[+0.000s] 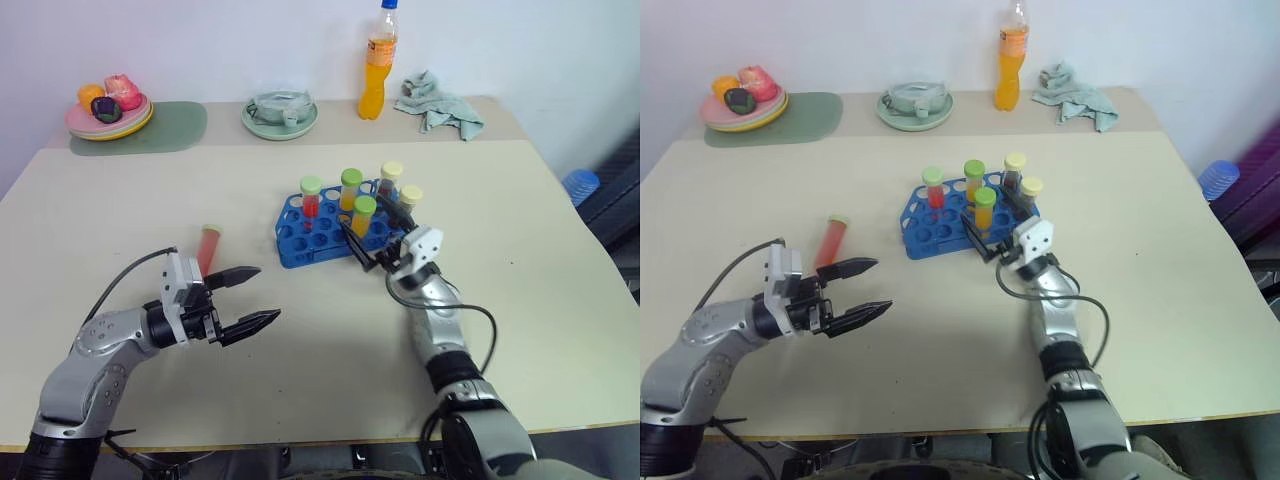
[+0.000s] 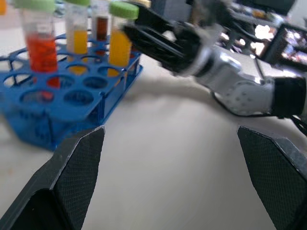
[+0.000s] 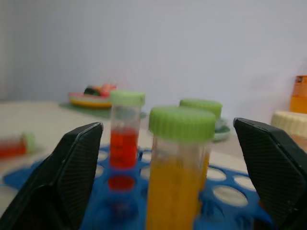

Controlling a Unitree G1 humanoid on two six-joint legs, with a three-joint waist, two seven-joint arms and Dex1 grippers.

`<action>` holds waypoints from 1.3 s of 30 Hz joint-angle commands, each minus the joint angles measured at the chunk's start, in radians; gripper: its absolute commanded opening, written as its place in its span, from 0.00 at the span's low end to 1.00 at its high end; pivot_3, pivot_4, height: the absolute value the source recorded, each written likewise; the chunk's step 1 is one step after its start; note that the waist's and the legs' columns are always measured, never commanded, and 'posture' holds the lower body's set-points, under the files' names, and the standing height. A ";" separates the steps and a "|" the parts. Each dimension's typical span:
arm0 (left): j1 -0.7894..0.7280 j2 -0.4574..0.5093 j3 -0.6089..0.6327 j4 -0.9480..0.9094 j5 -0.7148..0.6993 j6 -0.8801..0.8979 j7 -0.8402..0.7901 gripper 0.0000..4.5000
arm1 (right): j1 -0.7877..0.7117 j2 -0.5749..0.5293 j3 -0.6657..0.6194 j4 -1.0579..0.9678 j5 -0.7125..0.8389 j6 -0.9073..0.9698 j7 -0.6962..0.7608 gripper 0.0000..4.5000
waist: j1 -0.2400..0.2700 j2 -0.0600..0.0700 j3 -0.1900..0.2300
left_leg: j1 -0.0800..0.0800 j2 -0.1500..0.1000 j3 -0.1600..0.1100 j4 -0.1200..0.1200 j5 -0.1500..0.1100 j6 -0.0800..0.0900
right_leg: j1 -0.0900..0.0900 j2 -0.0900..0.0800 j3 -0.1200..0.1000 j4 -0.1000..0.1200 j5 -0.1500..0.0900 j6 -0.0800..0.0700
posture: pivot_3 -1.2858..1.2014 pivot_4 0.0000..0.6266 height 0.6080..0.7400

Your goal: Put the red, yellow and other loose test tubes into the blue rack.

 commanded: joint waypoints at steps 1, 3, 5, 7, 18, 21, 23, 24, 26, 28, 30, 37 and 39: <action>0.009 -0.031 0.024 -0.003 0.010 -0.048 0.028 1.00 | 0.089 -0.056 0.020 -0.141 0.015 0.081 0.021 0.99 | 0.000 0.000 0.000 | 0.000 0.000 0.000 0.000 0.000 0.001 | 0.000 0.000 0.000 0.000 0.000 0.000 | 0.52 0.24 1.00; 0.008 -0.057 0.032 0.005 0.020 -0.069 0.060 1.00 | 0.140 -0.099 0.021 -0.233 0.028 0.149 0.025 0.99 | -0.001 0.000 0.000 | 0.000 0.000 0.000 0.000 0.001 0.001 | -0.001 0.000 0.000 0.001 0.000 -0.001 | 0.52 0.24 1.00; -0.001 -0.083 0.043 0.014 0.033 -0.092 0.100 1.00 | 0.187 -0.146 0.020 -0.327 0.043 0.223 0.032 0.99 | 0.000 0.001 0.001 | -0.001 0.000 0.000 0.000 0.001 0.001 | -0.001 0.000 0.000 0.001 -0.001 -0.002 | 0.52 0.24 1.00; -0.015 -0.108 0.065 0.023 0.026 -0.084 0.157 1.00 | 0.250 -0.223 0.011 -0.455 0.072 0.350 0.049 0.99 | 0.001 0.002 0.001 | -0.001 0.000 0.000 0.000 0.001 0.002 | -0.001 0.000 0.001 0.001 -0.001 -0.002 | 0.52 0.24 1.00; -0.175 -0.063 0.174 -0.013 -0.102 0.384 0.590 1.00 | 0.397 -0.634 -0.142 -0.951 0.416 0.850 0.232 0.99 | 0.030 0.000 0.003 | -0.003 0.001 0.000 0.003 0.002 0.003 | -0.003 0.002 0.000 0.002 -0.001 -0.001 | 0.52 0.24 1.00; -0.281 -0.019 0.190 0.029 -0.135 0.486 0.632 1.00 | 0.332 -0.649 -0.145 -0.969 0.443 0.897 0.227 0.99 | 0.032 -0.001 0.003 | -0.002 0.002 0.000 0.005 0.002 0.003 | -0.001 0.003 -0.001 0.003 -0.001 -0.001 | 0.52 0.24 1.00; -0.352 0.004 0.178 0.056 -0.087 0.534 0.697 1.00 | 0.287 -0.646 -0.129 -0.977 0.431 0.907 0.229 0.99 | 0.032 -0.001 0.003 | -0.003 0.002 0.000 0.009 0.002 0.003 | -0.001 0.003 -0.001 0.003 -0.001 -0.001 | 0.52 0.24 1.00; -0.390 0.013 0.169 0.072 -0.066 0.580 0.744 1.00 | 0.270 -0.645 -0.121 -0.979 0.424 0.910 0.231 0.99 | 0.032 -0.001 0.003 | -0.005 0.001 0.000 0.011 0.002 0.004 | -0.001 0.003 -0.001 0.003 0.000 0.000 | 0.52 0.24 1.00; -0.453 0.013 0.163 0.096 -0.064 0.669 0.802 1.00 | 0.243 -0.642 -0.106 -0.975 0.404 0.905 0.240 0.99 | 0.032 -0.001 0.003 | -0.009 0.001 0.000 0.014 0.001 0.006 | -0.003 0.003 -0.001 0.003 0.000 0.001 | 0.52 0.24 1.00; -0.526 0.006 0.131 0.110 -0.025 0.763 0.880 1.00 | 0.212 -0.635 -0.094 -0.957 0.394 0.903 0.246 0.99 | 0.033 -0.001 0.003 | -0.012 0.001 0.000 0.016 0.000 0.007 | -0.005 0.004 -0.002 0.003 0.002 0.004 | 0.52 0.24 1.00; -0.605 -0.002 0.113 0.156 0.004 0.906 0.939 1.00 | 0.188 -0.635 -0.085 -0.941 0.382 0.898 0.257 0.99 | 0.035 -0.002 0.003 | -0.015 0.001 -0.001 0.018 0.000 0.007 | -0.007 0.004 -0.002 0.003 0.003 0.006 | 0.52 0.24 1.00; -0.848 -0.092 0.154 0.422 0.031 1.153 0.942 1.00 | 0.151 -0.630 -0.095 -0.907 0.357 0.886 0.274 0.99 | 0.034 -0.004 0.004 | -0.015 0.000 -0.002 0.020 0.000 0.008 | -0.006 0.007 -0.004 0.004 0.006 0.012 | 0.52 0.24 1.00; -0.873 -0.068 0.105 0.453 0.049 1.162 0.910 1.00 | 0.161 -0.625 -0.096 -0.916 0.352 0.884 0.269 0.99 | 0.028 -0.004 0.005 | -0.016 0.000 -0.002 0.019 0.000 0.007 | -0.007 0.008 -0.004 0.004 0.006 0.012 | 0.52 0.24 1.00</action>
